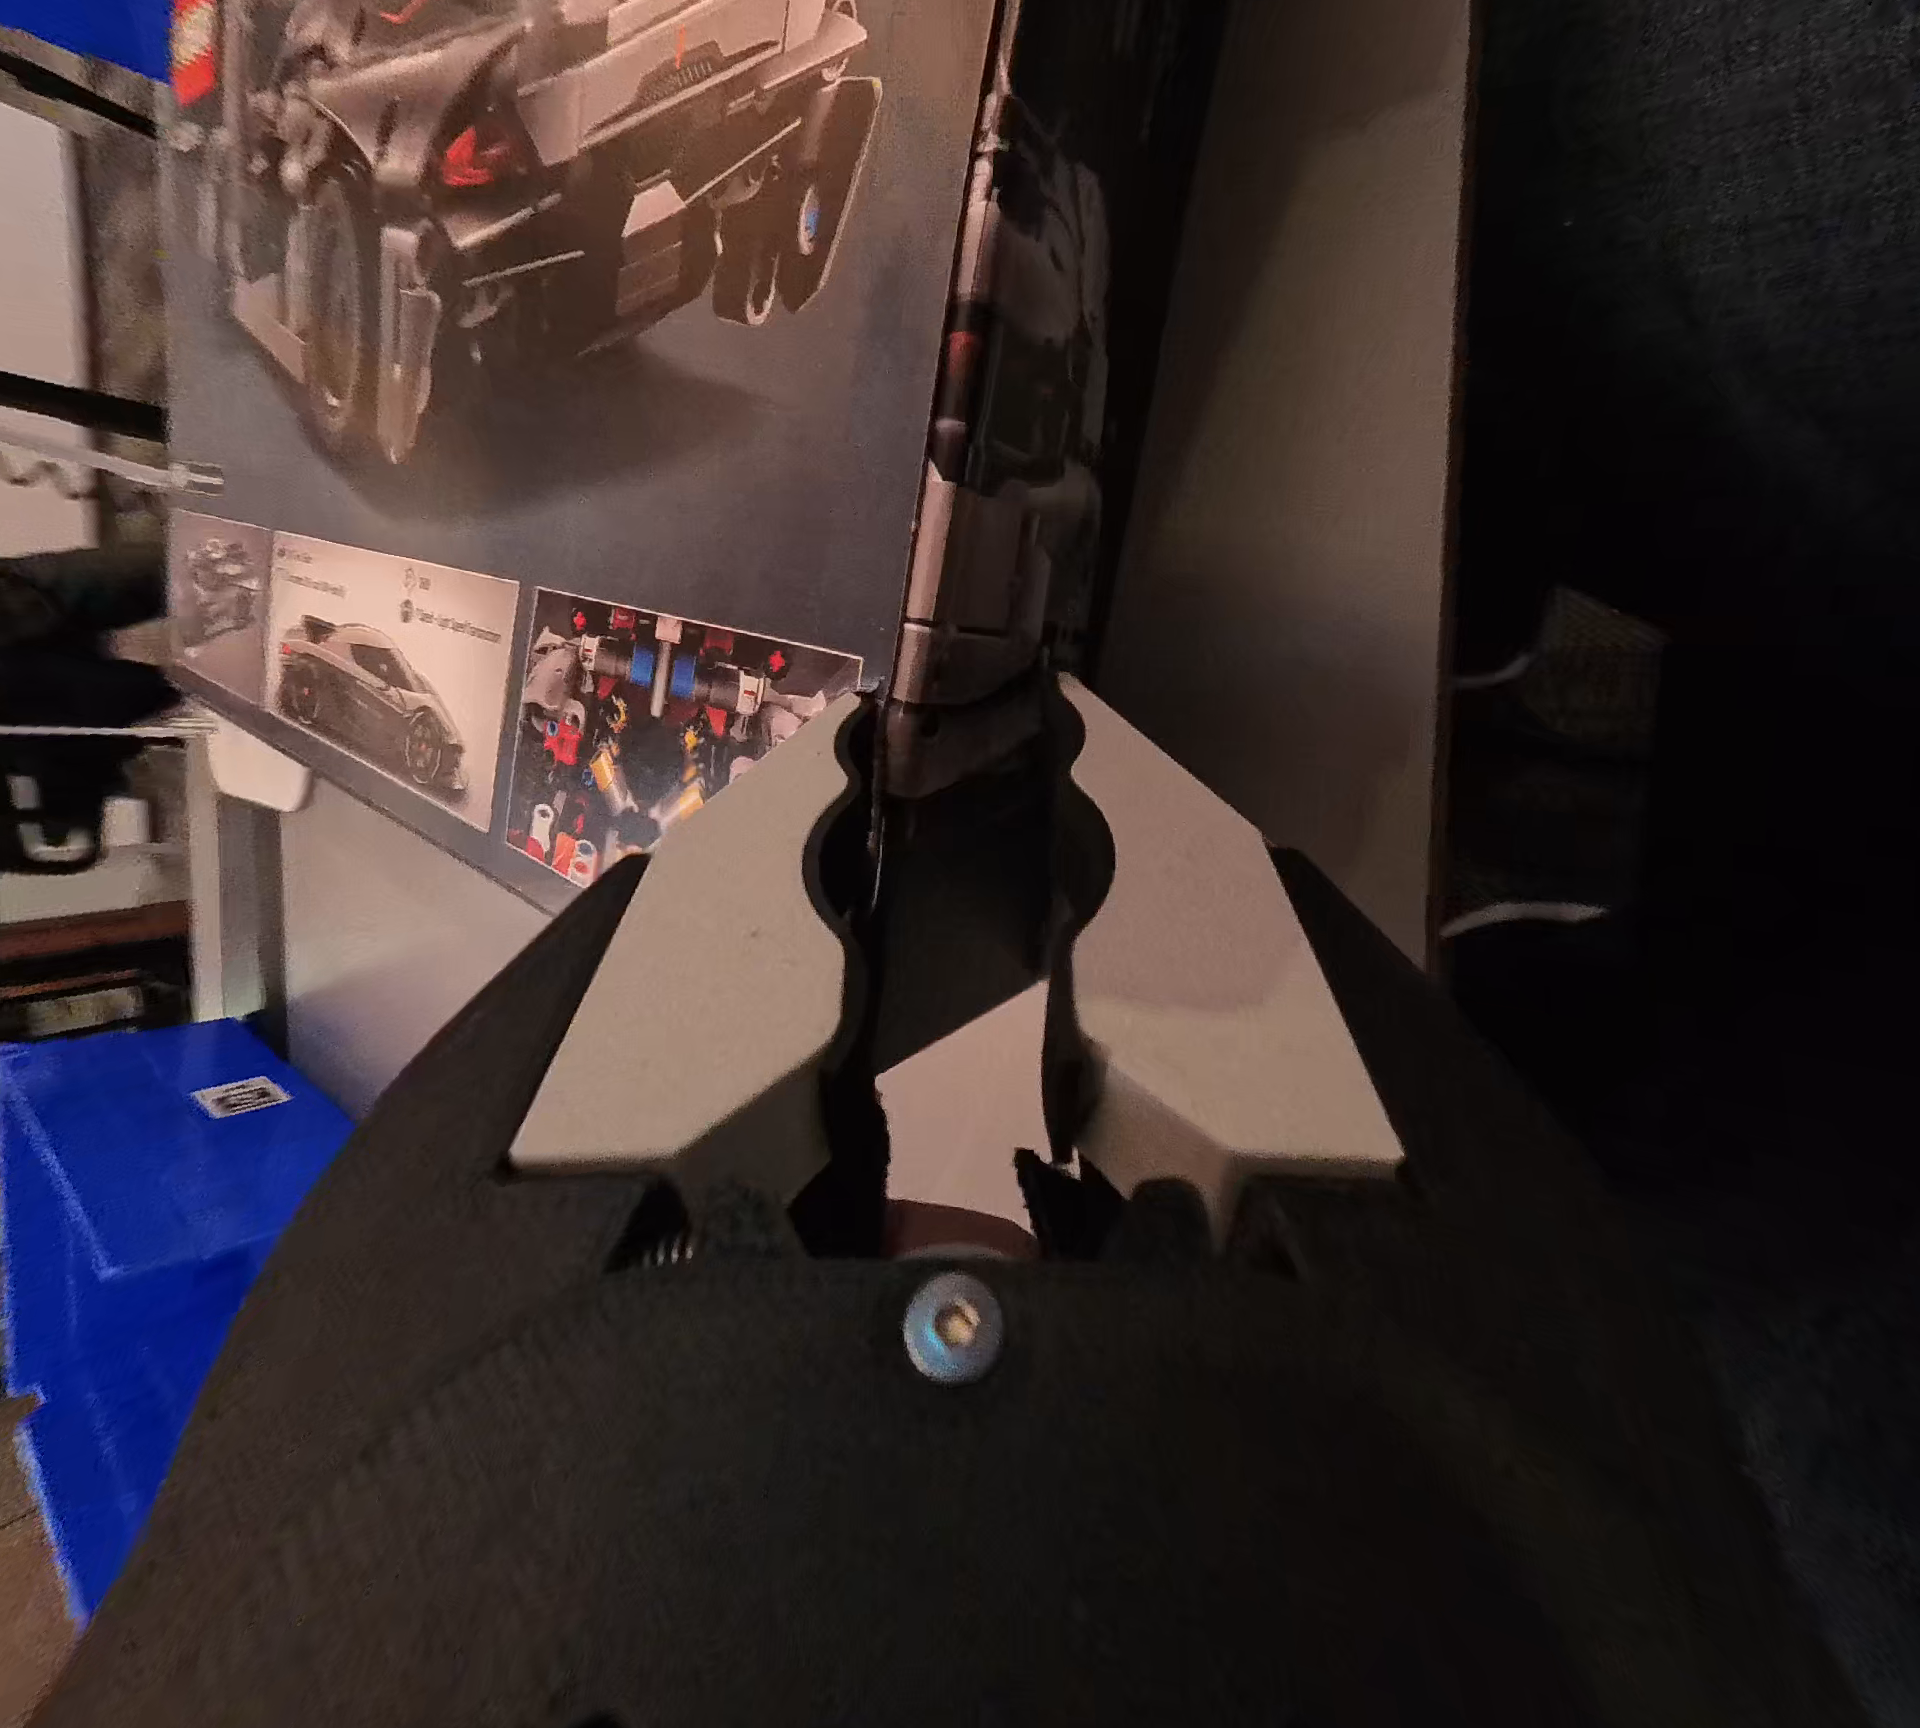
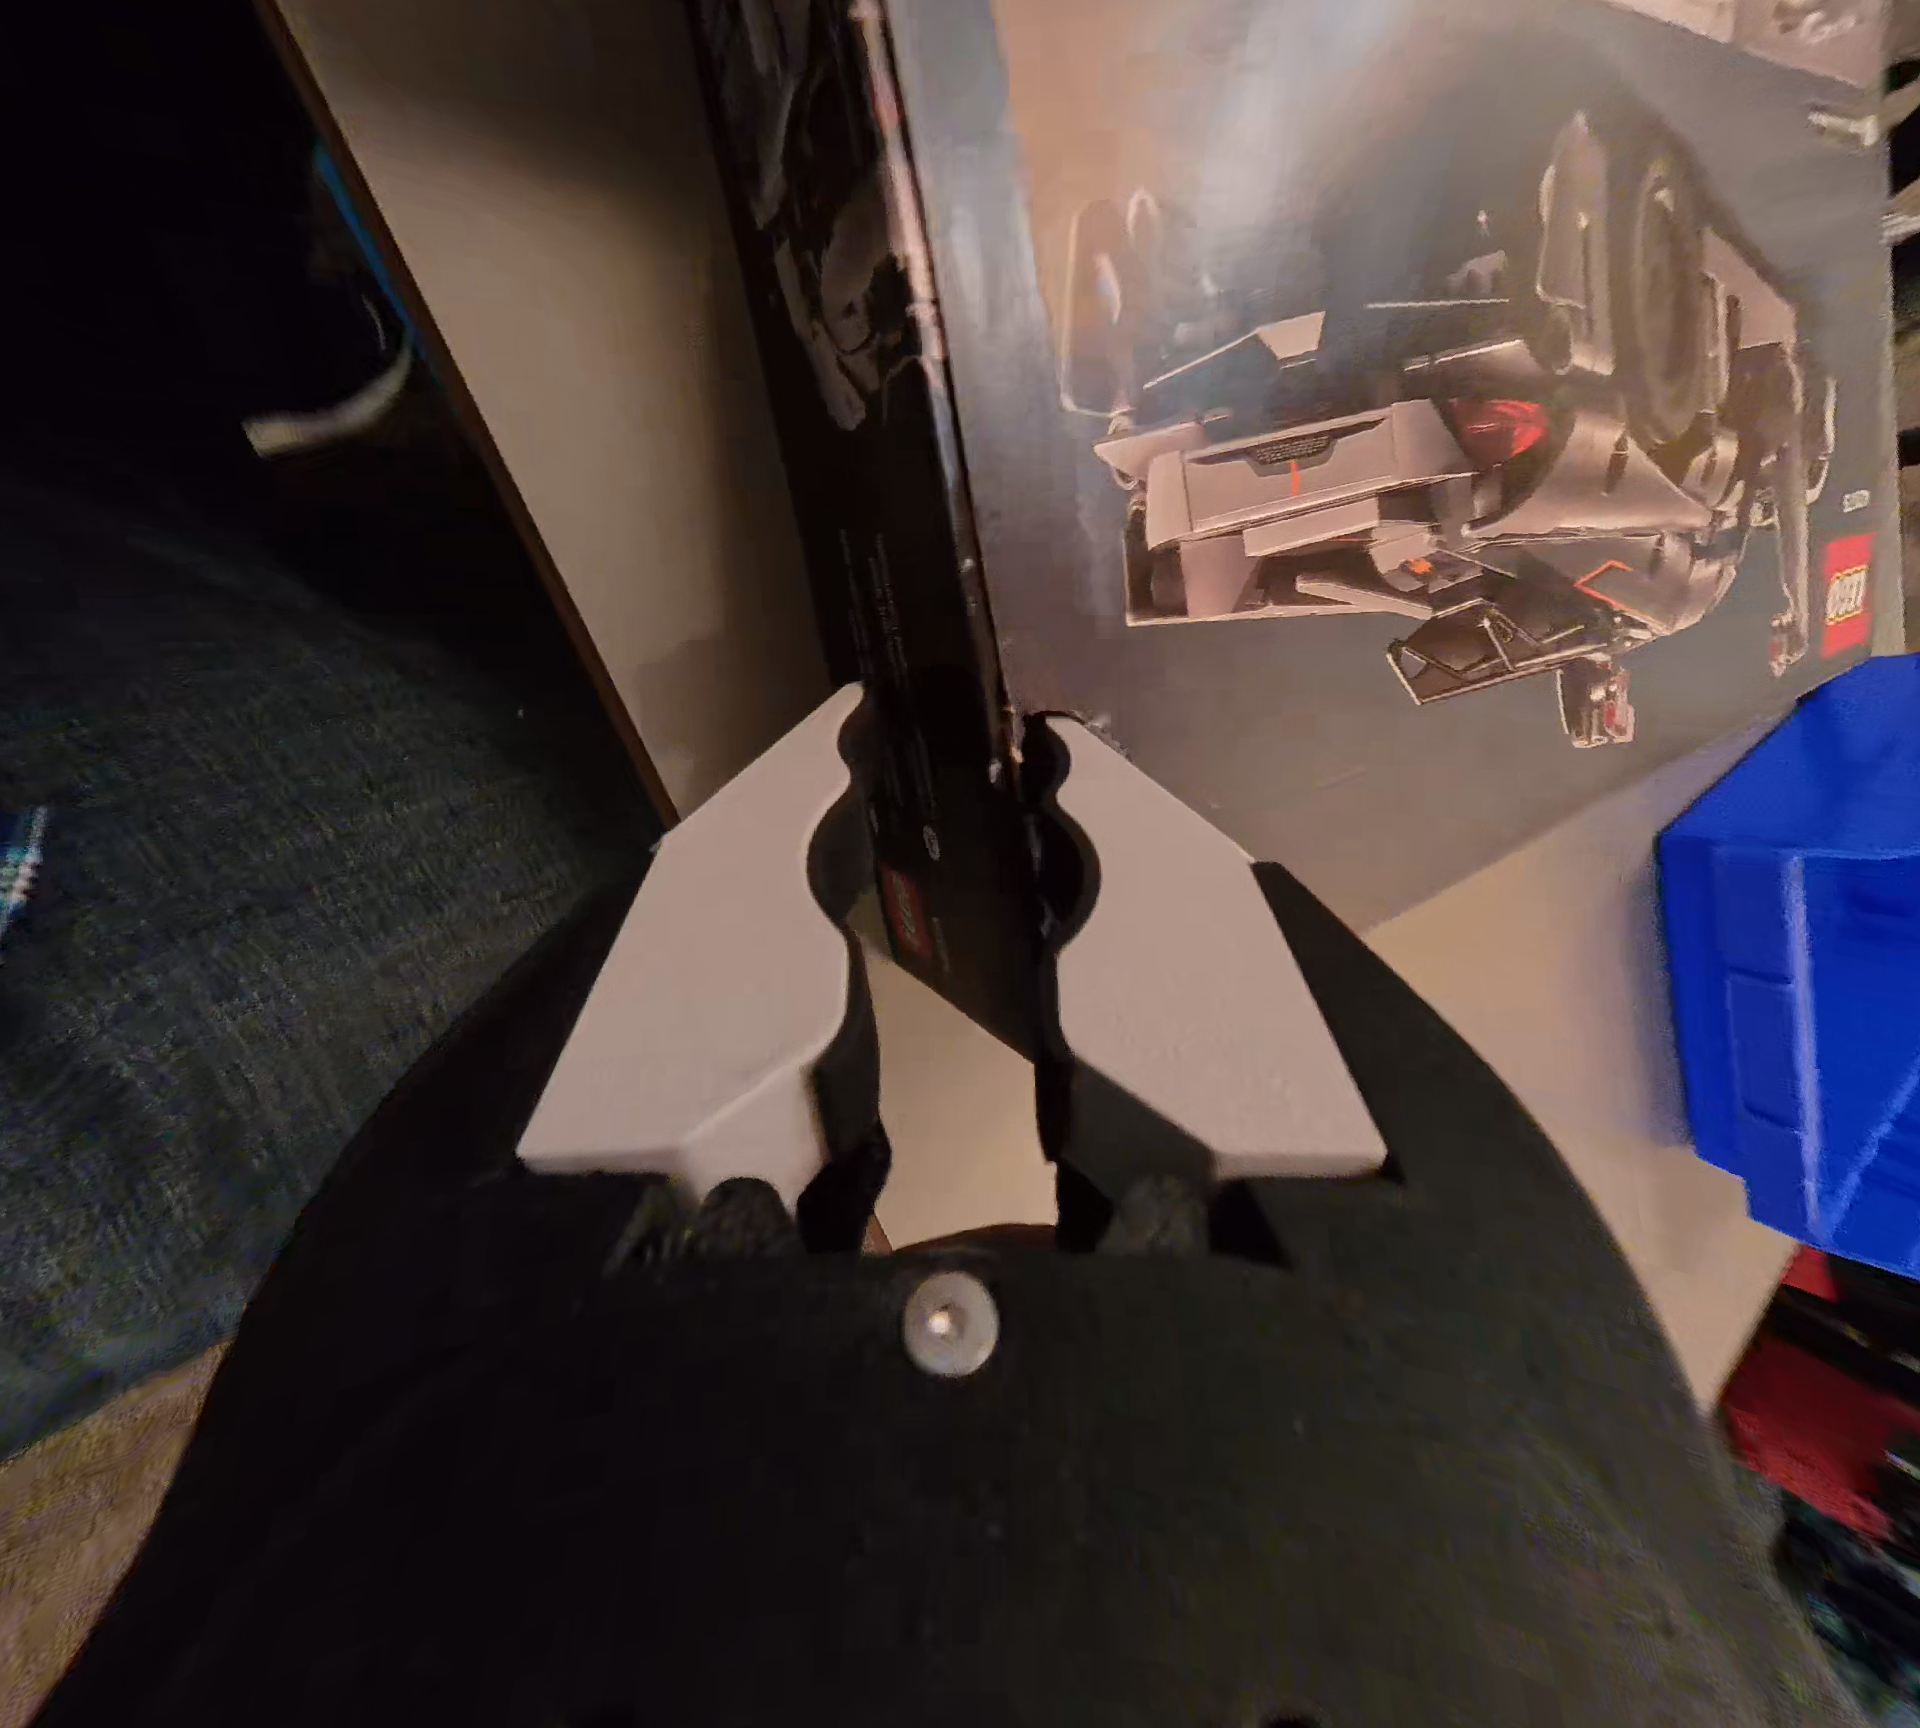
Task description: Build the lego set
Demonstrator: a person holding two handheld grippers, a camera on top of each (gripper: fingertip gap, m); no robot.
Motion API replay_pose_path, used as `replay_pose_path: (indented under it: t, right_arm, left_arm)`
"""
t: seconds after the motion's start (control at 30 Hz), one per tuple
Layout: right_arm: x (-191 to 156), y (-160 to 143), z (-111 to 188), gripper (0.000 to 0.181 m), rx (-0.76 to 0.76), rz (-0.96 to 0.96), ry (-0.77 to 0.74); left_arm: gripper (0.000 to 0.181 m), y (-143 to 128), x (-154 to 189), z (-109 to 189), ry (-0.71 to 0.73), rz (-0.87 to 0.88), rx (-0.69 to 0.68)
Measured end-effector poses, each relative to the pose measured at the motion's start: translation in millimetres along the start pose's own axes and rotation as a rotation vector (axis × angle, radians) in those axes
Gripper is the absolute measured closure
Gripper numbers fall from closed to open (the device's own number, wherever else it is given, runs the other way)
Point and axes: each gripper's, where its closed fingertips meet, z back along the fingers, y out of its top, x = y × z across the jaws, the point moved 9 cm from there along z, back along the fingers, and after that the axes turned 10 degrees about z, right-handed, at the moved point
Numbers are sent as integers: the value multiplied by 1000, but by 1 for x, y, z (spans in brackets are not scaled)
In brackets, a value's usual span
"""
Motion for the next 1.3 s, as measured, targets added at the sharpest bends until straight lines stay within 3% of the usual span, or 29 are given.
replay_pose_path:
  t: [0.43,1.03,1.3]
  right_arm:
    - [-8,-4,3,156,155,-5,-162]
    - [-7,-6,2,154,72,84,-118]
    - [0,-15,-9,148,100,185,-206]
  left_arm:
    - [149,-3,8,-1,116,-1,114]
    - [147,-5,8,-1,133,-21,129]
    - [144,-3,-2,-10,134,8,138]
